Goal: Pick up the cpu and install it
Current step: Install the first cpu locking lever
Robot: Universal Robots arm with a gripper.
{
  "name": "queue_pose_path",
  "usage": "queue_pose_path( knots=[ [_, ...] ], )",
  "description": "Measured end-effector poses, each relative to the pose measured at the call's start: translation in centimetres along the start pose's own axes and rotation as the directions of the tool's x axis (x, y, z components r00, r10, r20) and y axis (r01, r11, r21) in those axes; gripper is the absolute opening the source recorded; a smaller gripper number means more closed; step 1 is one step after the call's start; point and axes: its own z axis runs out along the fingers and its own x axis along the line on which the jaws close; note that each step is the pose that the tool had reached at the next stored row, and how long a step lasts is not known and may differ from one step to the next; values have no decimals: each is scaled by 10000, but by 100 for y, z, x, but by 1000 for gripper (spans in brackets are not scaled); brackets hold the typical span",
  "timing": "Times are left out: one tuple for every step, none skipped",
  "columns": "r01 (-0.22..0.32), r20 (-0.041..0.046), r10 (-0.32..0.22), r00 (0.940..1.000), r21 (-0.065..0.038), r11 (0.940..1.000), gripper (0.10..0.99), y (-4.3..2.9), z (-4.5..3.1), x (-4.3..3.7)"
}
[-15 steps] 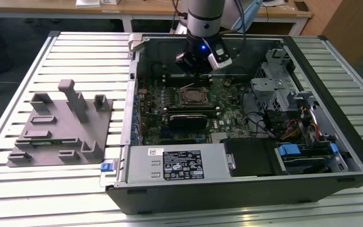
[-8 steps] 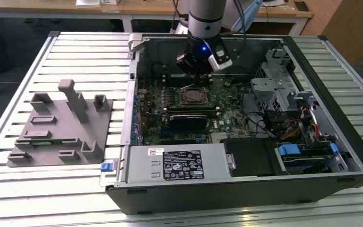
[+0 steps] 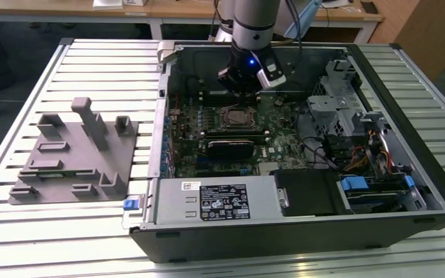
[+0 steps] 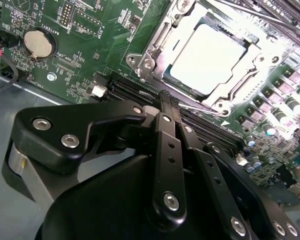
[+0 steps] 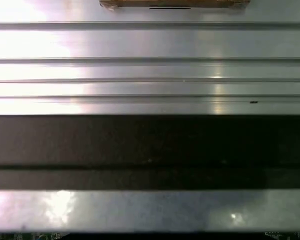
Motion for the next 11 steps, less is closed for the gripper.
queue_pose_path(
  knots=[
    [-1,-5,1,10000,0,10000,106,0,8,-2],
    [-1,-11,1,10000,0,10000,106,0,15,-4],
    [-1,-16,1,10000,0,10000,106,0,24,-6],
    [-2,-22,2,10000,0,10000,106,0,31,-8],
    [-3,-28,3,10000,1,10000,106,0,38,-11],
    [-3,-33,3,10000,0,10000,106,0,45,-13],
    [-4,-37,4,10000,0,10000,106,-1,53,-13],
    [-5,-39,5,10000,1,10000,106,-1,60,-14],
    [-4,-43,4,10000,1,10000,106,-2,66,-15],
    [-4,-47,4,10000,1,10000,106,-2,72,-16],
    [-5,-49,5,10000,2,10000,106,-3,80,-17]
  ],
)
